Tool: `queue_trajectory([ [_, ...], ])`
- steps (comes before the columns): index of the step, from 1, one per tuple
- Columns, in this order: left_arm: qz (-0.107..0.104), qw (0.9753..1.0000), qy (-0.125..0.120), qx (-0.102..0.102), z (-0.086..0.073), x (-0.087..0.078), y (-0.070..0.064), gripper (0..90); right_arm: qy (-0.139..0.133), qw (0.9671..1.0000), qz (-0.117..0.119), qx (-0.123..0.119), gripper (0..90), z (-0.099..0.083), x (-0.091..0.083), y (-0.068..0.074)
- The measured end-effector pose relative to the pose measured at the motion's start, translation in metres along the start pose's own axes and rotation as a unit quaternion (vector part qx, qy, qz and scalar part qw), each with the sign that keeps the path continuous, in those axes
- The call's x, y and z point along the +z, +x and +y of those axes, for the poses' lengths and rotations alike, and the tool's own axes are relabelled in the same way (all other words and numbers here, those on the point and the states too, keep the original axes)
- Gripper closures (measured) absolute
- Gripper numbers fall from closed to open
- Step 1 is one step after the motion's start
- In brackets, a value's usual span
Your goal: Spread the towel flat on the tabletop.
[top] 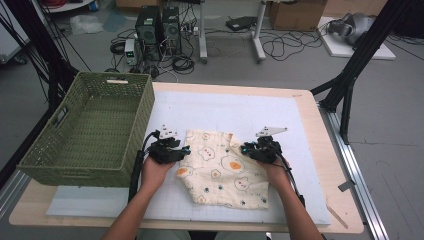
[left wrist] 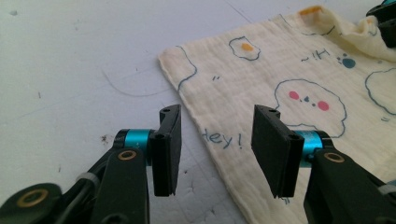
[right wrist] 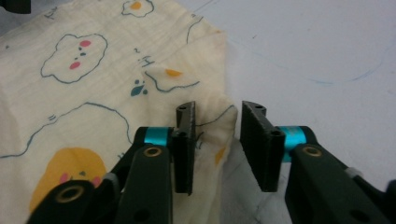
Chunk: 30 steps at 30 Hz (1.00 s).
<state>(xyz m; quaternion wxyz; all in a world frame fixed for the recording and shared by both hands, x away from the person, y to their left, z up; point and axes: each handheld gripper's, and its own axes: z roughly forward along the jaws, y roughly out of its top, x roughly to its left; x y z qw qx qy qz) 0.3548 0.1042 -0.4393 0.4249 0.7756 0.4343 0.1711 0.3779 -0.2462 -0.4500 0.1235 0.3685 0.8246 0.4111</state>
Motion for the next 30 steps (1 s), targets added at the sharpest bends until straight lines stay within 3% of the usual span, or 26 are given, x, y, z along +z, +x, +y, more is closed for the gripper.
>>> queue_trajectory([
  [1, 0.0, 1.0, 0.0, 0.0, 0.0, 0.0, 0.0, 53.2, 0.0, 1.0, 0.0, 0.0, 84.1, 0.0, 0.0, 0.0],
  [2, -0.001, 1.0, 0.0, 0.0, 0.0, 0.0, 0.0, 53.2, 0.001, 0.9998, -0.008, -0.018, 85.4, 0.0, -0.001, 0.002],
  [5, -0.001, 1.0, -0.002, 0.0, 0.0, 0.0, 0.0, 53.2, -0.002, 0.995, -0.087, -0.048, 85.7, 0.003, -0.007, 0.003],
  [7, -0.001, 1.0, -0.003, -0.001, 0.0, 0.0, 0.0, 53.1, -0.001, 0.9911, -0.124, -0.047, 85.6, 0.003, -0.013, -0.001],
  [8, -0.001, 1.0, -0.004, -0.002, 0.0, 0.0, 0.0, 53.1, -0.001, 0.9911, -0.124, -0.047, 85.6, 0.003, -0.013, -0.001],
  [11, -0.001, 1.0, -0.003, -0.001, 0.001, 0.0, 0.0, 53.1, 0.001, 0.9801, -0.194, -0.041, 86.2, 0.001, -0.023, -0.008],
  [13, -0.004, 1.0, -0.002, -0.002, 0.0, 0.001, -0.001, 53.1, -0.009, 0.9696, -0.242, -0.032, 86.3, -0.001, -0.03, -0.013],
  [15, -0.006, 1.0, 0.001, 0.001, 0.0, 0.002, -0.002, 53.0, -0.008, 0.9637, -0.267, -0.008, 83.8, -0.003, -0.035, -0.021],
  [16, -0.008, 1.0, 0.001, 0.003, 0.001, 0.002, -0.003, 53.0, -0.008, 0.9637, -0.267, -0.008, 83.8, -0.003, -0.035, -0.021],
  [17, -0.009, 1.0, -0.002, 0.0, 0.001, 0.002, -0.003, 53.0, -0.01, 0.965, -0.262, 0.005, 74.9, -0.005, -0.036, -0.023],
  [20, -0.004, 0.9999, -0.015, 0.002, 0.006, 0.003, 0.0, 53.0, -0.025, 0.9653, -0.259, 0.012, 71.7, -0.004, -0.04, -0.024],
  [23, 0.001, 0.9998, -0.021, 0.006, 0.015, 0.005, 0.003, 55.0, -0.045, 0.9695, -0.24, 0.022, 67.7, -0.003, -0.047, -0.024],
  [24, 0.004, 0.9995, -0.028, 0.012, 0.018, 0.008, 0.005, 55.0, -0.045, 0.9695, -0.24, 0.022, 67.7, -0.003, -0.047, -0.024],
  [27, -0.003, 0.9999, -0.013, 0.003, 0.026, 0.02, 0.01, 55.6, -0.047, 0.9723, -0.227, 0.033, 66.4, -0.004, -0.05, -0.023],
  [30, -0.009, 0.9999, -0.005, 0.007, 0.033, 0.032, 0.009, 53.9, -0.05, 0.9745, -0.217, 0.032, 64.8, -0.003, -0.053, -0.022],
])
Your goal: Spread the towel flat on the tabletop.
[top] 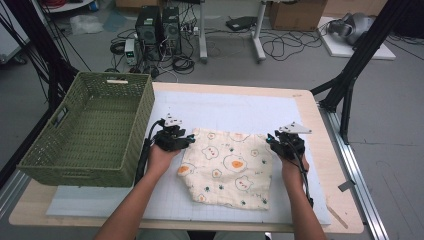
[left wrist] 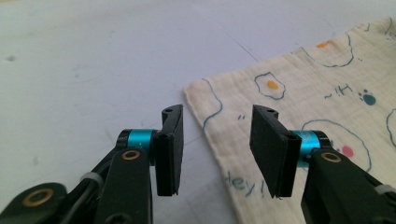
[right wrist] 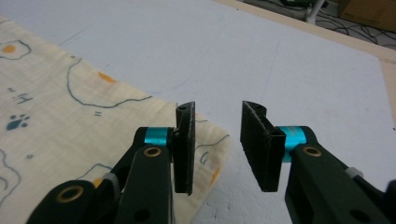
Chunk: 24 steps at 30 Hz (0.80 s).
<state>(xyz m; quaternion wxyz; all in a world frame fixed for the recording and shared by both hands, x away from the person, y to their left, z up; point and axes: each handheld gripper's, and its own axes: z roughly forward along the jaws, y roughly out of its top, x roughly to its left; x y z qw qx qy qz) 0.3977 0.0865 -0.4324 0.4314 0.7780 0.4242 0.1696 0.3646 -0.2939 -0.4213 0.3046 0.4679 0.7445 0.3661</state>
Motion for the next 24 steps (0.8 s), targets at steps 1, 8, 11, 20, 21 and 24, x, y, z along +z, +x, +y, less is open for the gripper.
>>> queue_trajectory([
  [1, 0.0, 1.0, 0.008, 0.006, 0.002, 0.004, -0.001, 52.0, -0.001, 1.0, 0.003, -0.001, 63.8, 0.0, -0.002, 0.0],
  [8, 0.018, 0.9986, 0.044, 0.025, 0.005, 0.031, -0.004, 49.5, -0.002, 1.0, 0.007, 0.001, 60.5, -0.001, -0.006, -0.004],
  [11, 0.024, 0.9979, 0.045, 0.04, 0.006, 0.035, -0.008, 51.0, 0.001, 1.0, 0.01, 0.002, 60.5, -0.002, -0.005, -0.005],
  [20, 0.044, 0.9974, 0.037, 0.043, 0.011, 0.037, -0.001, 86.5, 0.002, 0.9997, 0.026, -0.004, 59.9, -0.002, -0.003, -0.001],
  [21, 0.056, 0.9974, 0.03, 0.034, 0.012, 0.035, 0.005, 86.5, 0.002, 0.9997, 0.026, -0.004, 59.9, -0.002, -0.003, -0.001],
  [24, 0.1, 0.995, 0.007, 0.0, 0.011, 0.03, 0.026, 86.6, 0.004, 0.9995, 0.032, -0.001, 59.9, -0.002, -0.001, 0.001],
])
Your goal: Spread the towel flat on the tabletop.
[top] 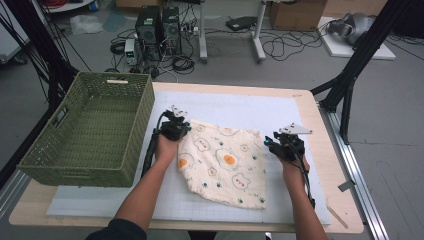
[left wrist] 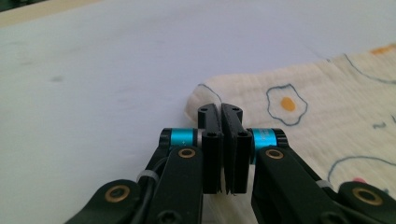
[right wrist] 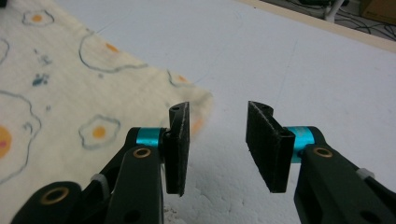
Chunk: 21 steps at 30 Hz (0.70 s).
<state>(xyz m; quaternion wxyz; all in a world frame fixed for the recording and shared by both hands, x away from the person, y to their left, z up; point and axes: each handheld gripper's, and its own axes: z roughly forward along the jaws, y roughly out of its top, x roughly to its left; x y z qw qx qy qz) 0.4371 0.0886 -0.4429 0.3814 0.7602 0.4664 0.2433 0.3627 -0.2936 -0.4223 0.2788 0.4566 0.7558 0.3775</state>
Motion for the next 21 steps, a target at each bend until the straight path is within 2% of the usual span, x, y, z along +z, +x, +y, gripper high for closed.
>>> queue_trajectory([
  [3, 0.03, 0.999, -0.003, -0.032, -0.004, 0.001, 0.016, 86.6, 0.002, 1.0, 0.002, -0.006, 59.8, 0.0, 0.002, 0.002],
  [5, 0.026, 0.9984, -0.002, -0.05, -0.006, 0.002, 0.02, 86.0, 0.006, 0.9999, 0.009, -0.006, 59.4, 0.0, 0.005, 0.004],
  [6, 0.022, 0.9985, -0.004, -0.051, -0.006, 0.002, 0.02, 84.5, 0.006, 0.9999, 0.014, -0.005, 58.9, 0.0, 0.007, 0.005],
  [8, 0.014, 0.9983, -0.011, -0.056, -0.005, 0.002, 0.018, 70.5, 0.008, 0.9997, 0.024, -0.002, 58.1, 0.0, 0.009, 0.007],
  [9, 0.005, 0.9981, -0.015, -0.06, -0.004, 0.001, 0.017, 66.4, 0.007, 0.9995, 0.031, 0.002, 57.8, 0.0, 0.01, 0.008],
  [12, -0.004, 0.9987, -0.018, -0.048, -0.002, -0.002, 0.014, 61.5, 0.006, 0.9979, 0.063, 0.013, 56.6, 0.0, 0.016, 0.011],
  [16, -0.012, 0.9986, -0.023, -0.046, 0.0, -0.006, 0.012, 60.6, 0.024, 0.9931, 0.114, 0.015, 55.8, -0.002, 0.026, 0.022],
  [19, -0.018, 0.9986, -0.025, -0.044, 0.001, -0.009, 0.011, 60.2, 0.055, 0.9912, 0.12, 0.004, 56.6, -0.005, 0.037, 0.029],
  [20, -0.02, 0.9986, -0.023, -0.044, 0.001, -0.01, 0.01, 59.3, 0.055, 0.9919, 0.114, -0.001, 60.7, -0.006, 0.038, 0.031],
  [21, -0.023, 0.9985, -0.021, -0.045, 0.001, -0.01, 0.01, 58.0, 0.053, 0.9925, 0.11, -0.009, 76.0, -0.005, 0.037, 0.031],
])
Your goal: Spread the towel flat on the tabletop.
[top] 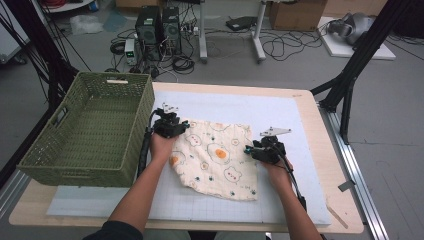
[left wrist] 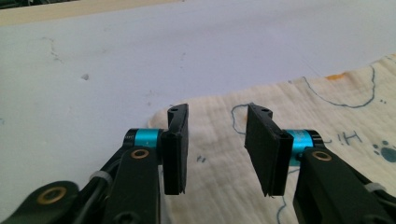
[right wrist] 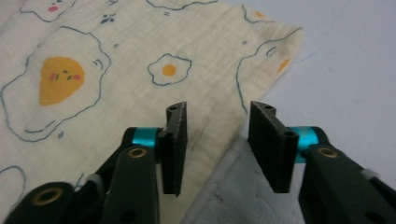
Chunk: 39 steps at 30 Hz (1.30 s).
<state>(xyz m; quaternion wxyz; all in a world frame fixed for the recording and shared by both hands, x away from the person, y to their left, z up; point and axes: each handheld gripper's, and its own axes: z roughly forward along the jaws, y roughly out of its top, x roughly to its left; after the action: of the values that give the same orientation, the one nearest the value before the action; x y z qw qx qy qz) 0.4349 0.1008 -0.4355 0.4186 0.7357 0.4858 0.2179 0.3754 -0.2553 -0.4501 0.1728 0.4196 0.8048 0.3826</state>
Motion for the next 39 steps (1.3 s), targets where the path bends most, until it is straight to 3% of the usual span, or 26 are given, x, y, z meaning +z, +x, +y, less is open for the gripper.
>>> queue_trajectory([
  [1, -0.002, 1.0, 0.002, -0.003, 0.0, 0.0, -0.001, 56.4, 0.001, 1.0, 0.008, -0.005, 84.8, 0.0, -0.001, 0.0],
  [2, -0.003, 1.0, 0.002, -0.004, 0.0, -0.001, -0.001, 54.9, 0.001, 0.9998, 0.002, -0.019, 86.9, 0.001, 0.0, 0.001],
  [4, -0.007, 1.0, -0.002, -0.003, 0.002, -0.004, -0.004, 54.2, 0.0, 0.9977, -0.044, -0.051, 87.5, 0.002, 0.0, 0.005],
  [7, -0.012, 0.9999, -0.008, 0.006, 0.004, -0.008, -0.008, 53.9, -0.008, 0.9932, -0.108, -0.042, 87.4, 0.0, -0.004, -0.006],
  [10, -0.019, 0.9997, -0.007, 0.014, 0.005, -0.012, -0.012, 52.9, -0.008, 0.9838, -0.177, -0.026, 87.0, -0.005, -0.013, -0.02],
  [12, -0.027, 0.9995, -0.002, 0.015, 0.003, -0.014, -0.013, 52.2, -0.004, 0.9814, -0.192, 0.0, 85.5, -0.01, -0.017, -0.031],
  [14, -0.034, 0.9993, 0.001, 0.013, -0.001, -0.016, -0.015, 51.7, -0.007, 0.9839, -0.177, 0.022, 80.9, -0.014, -0.019, -0.036],
  [20, -0.074, 0.9971, 0.016, -0.003, -0.016, -0.021, -0.015, 51.3, -0.028, 0.9901, -0.134, 0.032, 67.4, -0.011, -0.025, -0.033],
  [24, -0.115, 0.9926, 0.039, 0.002, -0.022, -0.019, -0.021, 47.3, -0.038, 0.995, -0.086, 0.034, 62.0, -0.01, -0.038, -0.027],
  [28, -0.141, 0.9878, 0.061, 0.025, -0.026, -0.011, -0.035, 45.9, -0.025, 0.9957, -0.083, 0.033, 58.6, -0.012, -0.043, -0.026],
  [31, -0.114, 0.9896, 0.059, 0.065, -0.026, -0.009, -0.045, 45.4, -0.008, 0.9963, -0.075, 0.041, 56.4, -0.018, -0.043, -0.028],
  [32, -0.095, 0.9899, 0.057, 0.088, -0.027, -0.01, -0.048, 52.2, -0.002, 0.9968, -0.065, 0.046, 56.4, -0.02, -0.041, -0.029],
  [33, -0.093, 0.9891, 0.053, 0.101, -0.027, -0.01, -0.048, 61.5, 0.006, 0.9972, -0.06, 0.044, 56.4, -0.021, -0.039, -0.029],
  [34, -0.104, 0.9887, 0.053, 0.095, -0.027, -0.01, -0.047, 77.5, 0.017, 0.9973, -0.057, 0.043, 56.6, -0.023, -0.035, -0.028],
  [35, -0.1, 0.9891, 0.051, 0.095, -0.027, -0.01, -0.047, 84.3, 0.015, 0.9973, -0.062, 0.036, 61.6, -0.023, -0.034, -0.027],
  [36, -0.095, 0.9897, 0.048, 0.096, -0.026, -0.009, -0.046, 85.5, 0.012, 0.9978, -0.057, 0.032, 73.9, -0.022, -0.033, -0.026],
  [37, -0.083, 0.9917, 0.045, 0.088, -0.026, -0.008, -0.045, 86.1, 0.01, 0.9986, -0.045, 0.026, 80.8, -0.022, -0.032, -0.026],
  [38, -0.069, 0.9936, 0.043, 0.079, -0.024, -0.007, -0.041, 86.3, 0.011, 0.9985, -0.051, 0.017, 88.6, -0.021, -0.031, -0.025],
  [39, -0.054, 0.9956, 0.039, 0.065, -0.023, -0.005, -0.037, 86.3, 0.011, 0.9984, -0.054, 0.007, 88.8, -0.019, -0.029, -0.024],
])
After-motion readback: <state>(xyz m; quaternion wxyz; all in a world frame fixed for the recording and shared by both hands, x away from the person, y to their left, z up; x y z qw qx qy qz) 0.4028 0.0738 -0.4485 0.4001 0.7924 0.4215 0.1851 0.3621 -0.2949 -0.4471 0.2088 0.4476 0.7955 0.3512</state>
